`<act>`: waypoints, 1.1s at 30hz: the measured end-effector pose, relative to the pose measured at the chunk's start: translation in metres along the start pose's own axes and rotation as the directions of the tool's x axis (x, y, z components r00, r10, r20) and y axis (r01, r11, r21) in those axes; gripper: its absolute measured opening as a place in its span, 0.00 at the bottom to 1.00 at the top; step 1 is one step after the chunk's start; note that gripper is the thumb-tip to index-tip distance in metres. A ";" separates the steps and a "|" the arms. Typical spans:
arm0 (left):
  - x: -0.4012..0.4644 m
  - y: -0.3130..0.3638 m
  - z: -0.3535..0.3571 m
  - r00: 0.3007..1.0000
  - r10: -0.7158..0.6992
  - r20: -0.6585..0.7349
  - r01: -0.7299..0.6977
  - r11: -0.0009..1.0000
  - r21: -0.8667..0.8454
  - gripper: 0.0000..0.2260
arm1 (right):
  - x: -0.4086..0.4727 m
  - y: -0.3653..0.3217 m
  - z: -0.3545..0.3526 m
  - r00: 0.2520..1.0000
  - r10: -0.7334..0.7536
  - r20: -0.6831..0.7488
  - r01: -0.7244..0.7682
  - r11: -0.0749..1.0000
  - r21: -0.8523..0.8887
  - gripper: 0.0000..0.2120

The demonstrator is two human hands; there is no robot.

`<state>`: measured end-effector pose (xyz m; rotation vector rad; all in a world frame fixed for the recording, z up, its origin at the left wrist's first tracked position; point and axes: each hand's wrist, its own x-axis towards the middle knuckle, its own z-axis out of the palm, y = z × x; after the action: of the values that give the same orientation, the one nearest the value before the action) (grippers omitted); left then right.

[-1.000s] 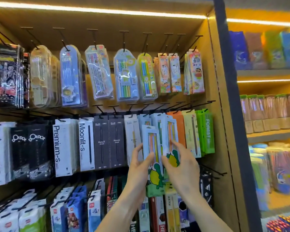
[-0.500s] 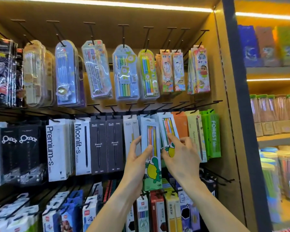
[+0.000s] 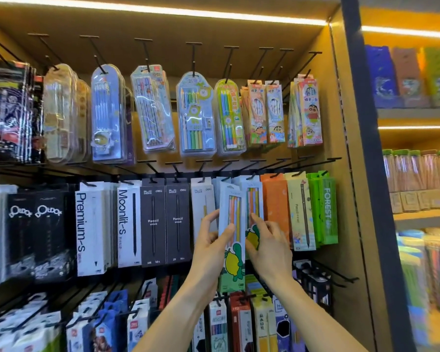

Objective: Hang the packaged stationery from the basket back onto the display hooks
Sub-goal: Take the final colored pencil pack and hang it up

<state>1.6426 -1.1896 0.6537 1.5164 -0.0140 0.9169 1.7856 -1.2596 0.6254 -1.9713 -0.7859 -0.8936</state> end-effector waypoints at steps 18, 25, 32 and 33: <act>0.002 -0.018 0.035 0.999 0.038 0.015 -0.039 0.998 0.051 0.15 | -0.062 -0.019 -0.048 0.988 -0.009 -0.156 0.040 0.979 0.199 0.36; 0.041 0.004 0.037 0.975 0.219 0.042 -0.221 0.926 0.306 0.24 | -0.007 -0.020 -0.054 0.989 -0.042 -0.141 0.056 0.994 0.095 0.31; 0.048 0.002 0.036 0.956 0.278 0.089 -0.287 0.840 0.461 0.24 | 0.002 -0.015 -0.053 0.997 -0.028 -0.078 0.028 1.000 -0.007 0.31; 0.048 0.000 0.036 0.954 0.286 0.095 -0.296 0.831 0.470 0.24 | 0.003 -0.015 -0.054 0.997 -0.027 -0.077 0.025 0.999 -0.024 0.31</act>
<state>1.6944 -1.1964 0.6841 2.0272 -0.0363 1.2107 1.7595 -1.2979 0.6562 -1.9385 -0.7613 -0.9927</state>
